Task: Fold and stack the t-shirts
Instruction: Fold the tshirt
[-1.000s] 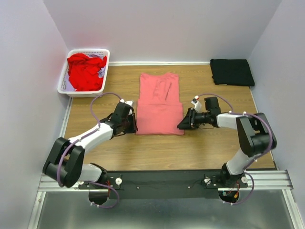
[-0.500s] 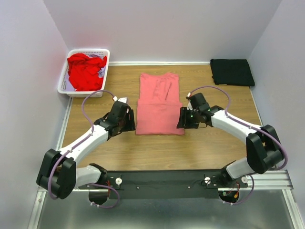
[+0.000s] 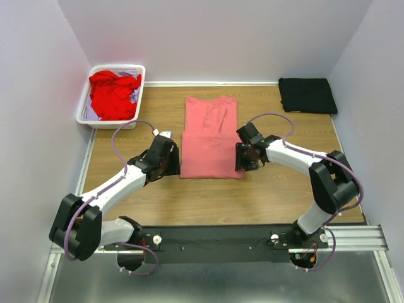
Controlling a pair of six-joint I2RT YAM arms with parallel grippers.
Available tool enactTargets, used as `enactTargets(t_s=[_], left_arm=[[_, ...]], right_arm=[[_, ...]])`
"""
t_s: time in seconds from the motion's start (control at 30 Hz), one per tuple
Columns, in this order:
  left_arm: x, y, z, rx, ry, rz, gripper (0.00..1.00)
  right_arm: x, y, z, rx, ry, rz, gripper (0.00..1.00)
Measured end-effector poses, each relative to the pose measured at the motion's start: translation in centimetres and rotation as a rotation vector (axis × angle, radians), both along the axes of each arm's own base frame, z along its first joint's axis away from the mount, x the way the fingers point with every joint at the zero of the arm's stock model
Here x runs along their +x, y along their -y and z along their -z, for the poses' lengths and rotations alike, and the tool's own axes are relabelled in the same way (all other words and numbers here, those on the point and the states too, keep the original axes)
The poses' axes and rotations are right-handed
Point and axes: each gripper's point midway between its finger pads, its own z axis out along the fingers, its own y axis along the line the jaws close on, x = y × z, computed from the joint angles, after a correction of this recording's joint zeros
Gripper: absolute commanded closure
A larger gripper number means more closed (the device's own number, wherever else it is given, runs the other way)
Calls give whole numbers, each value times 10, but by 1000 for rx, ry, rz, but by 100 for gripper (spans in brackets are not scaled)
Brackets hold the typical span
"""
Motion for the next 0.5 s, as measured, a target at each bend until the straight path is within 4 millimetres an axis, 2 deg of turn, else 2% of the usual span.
enactTargets(t_s=[0.5], left_arm=[[-4, 3, 10, 20, -32, 16, 33]], right_arm=[[-17, -1, 18, -31, -55, 14, 49]])
